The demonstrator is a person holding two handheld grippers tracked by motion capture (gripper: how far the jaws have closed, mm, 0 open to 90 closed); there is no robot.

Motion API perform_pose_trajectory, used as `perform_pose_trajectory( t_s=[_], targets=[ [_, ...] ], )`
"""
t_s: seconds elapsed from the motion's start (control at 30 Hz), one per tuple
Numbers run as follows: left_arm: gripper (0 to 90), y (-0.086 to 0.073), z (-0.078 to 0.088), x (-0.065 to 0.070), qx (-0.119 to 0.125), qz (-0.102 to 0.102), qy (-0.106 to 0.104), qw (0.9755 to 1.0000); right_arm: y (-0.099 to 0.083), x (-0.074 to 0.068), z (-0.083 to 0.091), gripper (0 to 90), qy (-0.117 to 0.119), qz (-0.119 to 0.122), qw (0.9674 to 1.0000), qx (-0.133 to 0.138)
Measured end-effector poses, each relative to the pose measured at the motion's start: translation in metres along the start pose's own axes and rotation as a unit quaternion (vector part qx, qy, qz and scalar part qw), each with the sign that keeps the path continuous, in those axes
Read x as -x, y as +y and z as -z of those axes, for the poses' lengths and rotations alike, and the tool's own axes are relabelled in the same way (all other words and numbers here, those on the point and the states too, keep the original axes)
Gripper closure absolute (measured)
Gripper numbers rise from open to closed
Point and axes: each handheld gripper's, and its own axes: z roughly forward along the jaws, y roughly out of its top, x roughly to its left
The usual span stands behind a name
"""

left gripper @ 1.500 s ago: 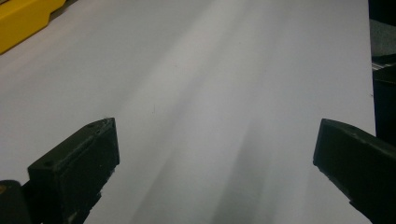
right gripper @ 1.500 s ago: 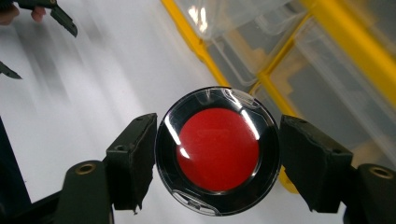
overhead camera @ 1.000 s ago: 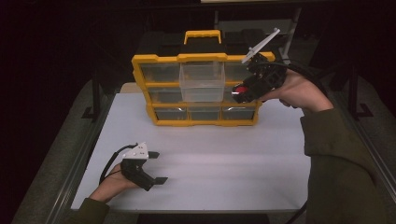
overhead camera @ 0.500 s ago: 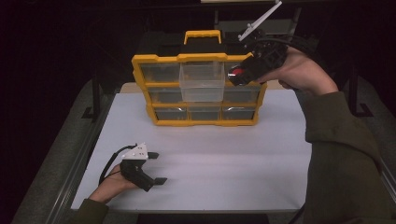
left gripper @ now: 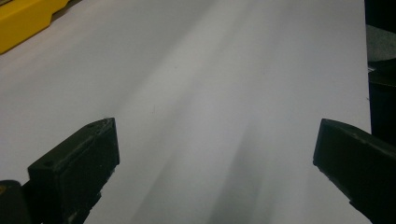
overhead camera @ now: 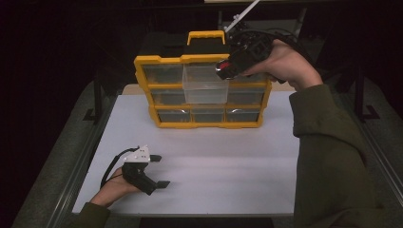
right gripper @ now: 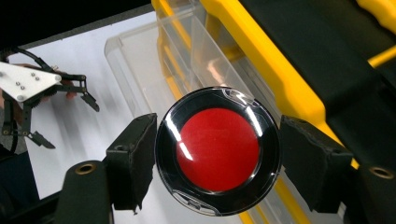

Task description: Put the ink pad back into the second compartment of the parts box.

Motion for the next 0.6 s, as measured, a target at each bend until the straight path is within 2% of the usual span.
perform_pose_trajectory(
  t_s=[0.2,0.43,0.47,0.6],
  targets=[
    [0.0,0.0,0.0,0.0,-0.001,0.0,-0.002,1.0,0.016,-0.003,-0.015,28.6,0.01,0.007,0.9999,0.006],
    [0.0,-0.001,0.001,0.001,-0.001,0.0,-0.001,1.0,0.02,-0.004,-0.031,27.5,0.011,0.004,0.9999,-0.001],
    [0.0,-0.001,0.001,0.001,0.0,0.0,-0.001,1.0,0.02,-0.004,-0.033,23.2,0.01,0.002,0.9999,0.001],
    [0.0,-0.001,0.002,0.0,-0.001,0.0,-0.002,1.0,0.018,-0.003,-0.029,20.6,0.01,-0.006,0.9999,0.006]
  ],
)
